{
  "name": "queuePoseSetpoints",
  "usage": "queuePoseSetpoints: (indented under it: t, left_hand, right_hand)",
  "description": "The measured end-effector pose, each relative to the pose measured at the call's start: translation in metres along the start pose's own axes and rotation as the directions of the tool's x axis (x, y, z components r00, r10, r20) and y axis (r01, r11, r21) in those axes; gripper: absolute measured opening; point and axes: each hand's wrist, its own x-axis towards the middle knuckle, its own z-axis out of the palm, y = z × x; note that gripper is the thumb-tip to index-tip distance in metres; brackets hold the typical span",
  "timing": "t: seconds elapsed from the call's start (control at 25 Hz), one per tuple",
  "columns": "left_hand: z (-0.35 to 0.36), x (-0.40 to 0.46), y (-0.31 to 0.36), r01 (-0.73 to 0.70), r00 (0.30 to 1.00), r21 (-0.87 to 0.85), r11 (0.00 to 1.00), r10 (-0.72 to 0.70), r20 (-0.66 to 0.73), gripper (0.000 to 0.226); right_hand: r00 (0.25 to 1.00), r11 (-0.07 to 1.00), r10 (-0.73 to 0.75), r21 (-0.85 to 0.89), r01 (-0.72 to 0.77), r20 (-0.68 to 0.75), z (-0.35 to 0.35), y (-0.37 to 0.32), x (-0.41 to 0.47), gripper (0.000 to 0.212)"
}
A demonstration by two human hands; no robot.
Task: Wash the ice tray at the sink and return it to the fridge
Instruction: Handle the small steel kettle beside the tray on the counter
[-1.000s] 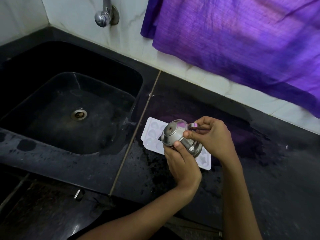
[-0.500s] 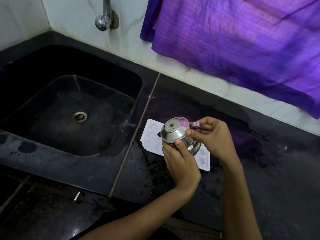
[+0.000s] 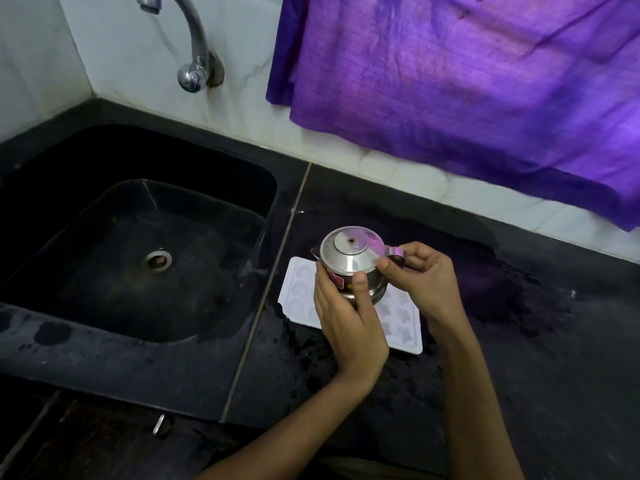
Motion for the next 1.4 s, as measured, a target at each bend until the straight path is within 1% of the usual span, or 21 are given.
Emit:
queuePoseSetpoints:
  t: [0.08, 0.2, 0.32, 0.4, 0.52, 0.56, 0.68, 0.72, 0.84, 1.08, 1.2, 1.4]
  left_hand:
    - [0.0, 0.01, -0.002, -0.001, 0.999, -0.009, 1.0, 0.001, 0.035, 0.073]
    - [0.0, 0.027, -0.002, 0.011, 0.995, -0.038, 0.999, -0.007, 0.099, 0.077]
    - [-0.001, 0.051, 0.005, 0.067, 0.982, -0.073, 0.995, -0.053, 0.182, 0.071]
    - [0.002, 0.075, 0.008, 0.074, 0.97, -0.086, 0.994, -0.052, 0.236, 0.075]
    - [0.01, 0.116, 0.008, 0.098, 0.947, -0.027, 0.995, -0.085, 0.309, 0.083]
    - [0.014, 0.128, 0.009, 0.112, 0.938, -0.006, 0.994, -0.104, 0.331, 0.081]
    - [0.023, 0.162, 0.012, 0.107, 0.92, 0.049, 0.993, -0.118, 0.375, 0.064]
    - [0.027, 0.172, 0.011, 0.115, 0.916, 0.065, 0.991, -0.131, 0.38, 0.063]
    - [0.037, 0.201, 0.007, 0.159, 0.912, 0.123, 0.98, -0.193, 0.361, 0.071]
    - [0.054, 0.247, -0.012, 0.19, 0.908, 0.238, 0.952, -0.263, 0.326, 0.081]
    - [0.058, 0.258, -0.02, 0.2, 0.911, 0.257, 0.945, -0.276, 0.306, 0.079]
    - [0.06, 0.267, -0.025, 0.208, 0.915, 0.249, 0.946, -0.278, 0.293, 0.077]
  right_hand:
    - [1.0, 0.999, 0.012, 0.044, -0.01, -0.026, 0.001, 0.004, 0.006, 0.016]
    - [0.998, 0.995, 0.034, 0.095, -0.028, -0.06, 0.001, 0.009, 0.017, 0.014]
    - [0.995, 0.993, 0.056, 0.107, -0.047, -0.084, 0.0, 0.013, 0.036, 0.013]
    - [0.993, 0.989, 0.077, 0.136, -0.064, -0.094, -0.001, 0.016, 0.053, 0.013]
    - [0.991, 0.977, 0.101, 0.199, -0.081, -0.092, 0.001, 0.023, 0.081, 0.013]
    - [0.991, 0.973, 0.105, 0.215, -0.084, -0.085, 0.001, 0.027, 0.09, 0.014]
    - [0.989, 0.961, 0.133, 0.252, -0.113, -0.062, 0.006, 0.038, 0.12, 0.017]
    - [0.987, 0.956, 0.147, 0.265, -0.127, -0.057, 0.008, 0.043, 0.129, 0.019]
    - [0.983, 0.944, 0.176, 0.292, -0.154, -0.053, 0.013, 0.057, 0.157, 0.023]
    - [0.976, 0.94, 0.214, 0.281, -0.196, -0.032, 0.018, 0.077, 0.201, 0.024]
    - [0.971, 0.936, 0.238, 0.27, -0.224, -0.021, 0.021, 0.085, 0.212, 0.024]
    - [0.971, 0.934, 0.239, 0.279, -0.225, -0.017, 0.026, 0.093, 0.222, 0.023]
